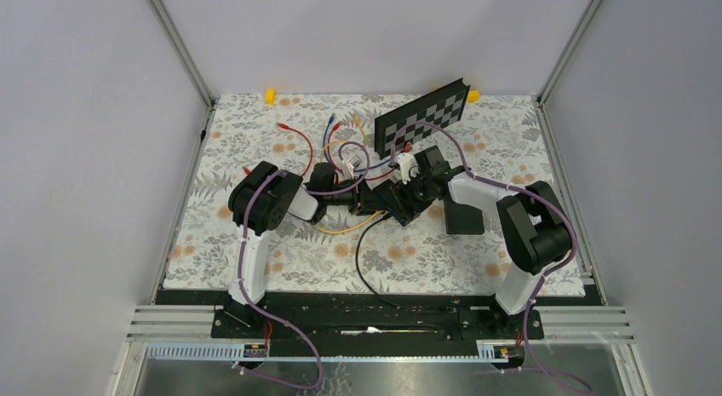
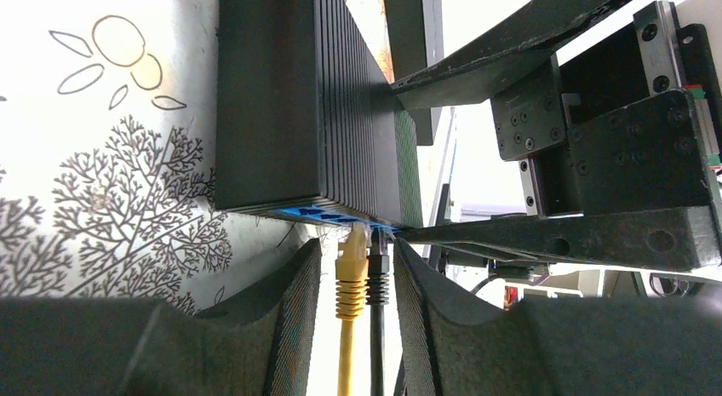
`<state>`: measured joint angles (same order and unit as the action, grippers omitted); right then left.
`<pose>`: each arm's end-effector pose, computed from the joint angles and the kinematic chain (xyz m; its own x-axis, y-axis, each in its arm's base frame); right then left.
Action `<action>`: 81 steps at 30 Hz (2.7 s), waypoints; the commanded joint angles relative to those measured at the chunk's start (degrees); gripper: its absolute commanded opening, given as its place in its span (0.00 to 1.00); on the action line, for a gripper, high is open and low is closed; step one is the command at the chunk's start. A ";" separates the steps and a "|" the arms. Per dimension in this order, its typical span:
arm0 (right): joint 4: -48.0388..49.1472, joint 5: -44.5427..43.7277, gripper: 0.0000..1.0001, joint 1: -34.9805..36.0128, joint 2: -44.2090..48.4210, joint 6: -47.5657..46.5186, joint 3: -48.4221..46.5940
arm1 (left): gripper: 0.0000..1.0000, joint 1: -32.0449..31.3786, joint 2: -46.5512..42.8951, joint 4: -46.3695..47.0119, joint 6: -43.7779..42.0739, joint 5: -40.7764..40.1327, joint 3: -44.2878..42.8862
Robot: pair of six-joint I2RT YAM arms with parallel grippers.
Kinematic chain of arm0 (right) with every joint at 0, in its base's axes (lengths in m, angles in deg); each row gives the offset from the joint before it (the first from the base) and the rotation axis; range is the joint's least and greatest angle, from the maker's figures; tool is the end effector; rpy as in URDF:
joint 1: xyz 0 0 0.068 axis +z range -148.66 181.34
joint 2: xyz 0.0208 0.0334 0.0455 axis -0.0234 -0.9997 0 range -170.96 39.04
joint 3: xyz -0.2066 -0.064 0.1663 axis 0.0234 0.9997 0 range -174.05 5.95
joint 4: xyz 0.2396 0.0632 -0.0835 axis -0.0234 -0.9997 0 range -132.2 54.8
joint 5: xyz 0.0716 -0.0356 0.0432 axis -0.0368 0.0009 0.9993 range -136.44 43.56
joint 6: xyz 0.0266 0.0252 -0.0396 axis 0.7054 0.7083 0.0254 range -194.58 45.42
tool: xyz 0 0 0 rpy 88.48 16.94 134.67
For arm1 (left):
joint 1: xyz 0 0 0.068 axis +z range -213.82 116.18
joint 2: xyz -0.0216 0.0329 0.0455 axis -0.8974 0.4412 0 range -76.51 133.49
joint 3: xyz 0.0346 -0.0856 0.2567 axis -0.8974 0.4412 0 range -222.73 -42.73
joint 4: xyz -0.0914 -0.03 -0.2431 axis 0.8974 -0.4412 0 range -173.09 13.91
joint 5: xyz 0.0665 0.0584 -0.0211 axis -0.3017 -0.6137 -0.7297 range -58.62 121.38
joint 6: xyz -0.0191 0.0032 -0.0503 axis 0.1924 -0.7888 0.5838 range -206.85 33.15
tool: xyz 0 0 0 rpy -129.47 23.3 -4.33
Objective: Pull the plug from the switch port
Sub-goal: Pull the connector from the switch port.
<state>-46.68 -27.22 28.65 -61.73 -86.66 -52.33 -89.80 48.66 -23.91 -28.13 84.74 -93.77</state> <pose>0.3090 0.1727 0.1646 -0.5760 -0.5197 -0.6310 -0.7422 0.6560 0.1372 0.3338 -0.1944 0.0744 -0.9697 -0.0949 -0.2253 0.1960 0.2492 -0.9484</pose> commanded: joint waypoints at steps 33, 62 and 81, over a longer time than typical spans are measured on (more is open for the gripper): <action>0.28 -6.65 0.00 0.88 -1.40 1.87 1.04 | 0.02 0.71 5.03 8.56 9.85 0.59 -2.71; -2.10 -11.41 0.00 1.30 -0.87 -0.31 -1.73 | 0.00 -1.94 2.45 -4.13 -3.26 -2.29 -1.23; -0.56 -17.23 0.00 1.07 -1.02 3.46 -0.82 | 0.00 -3.02 5.50 9.87 10.51 -3.26 1.75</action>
<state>-46.71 -36.97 31.19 -61.88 -85.17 -52.81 -90.76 52.04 -17.24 -20.66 80.98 -93.88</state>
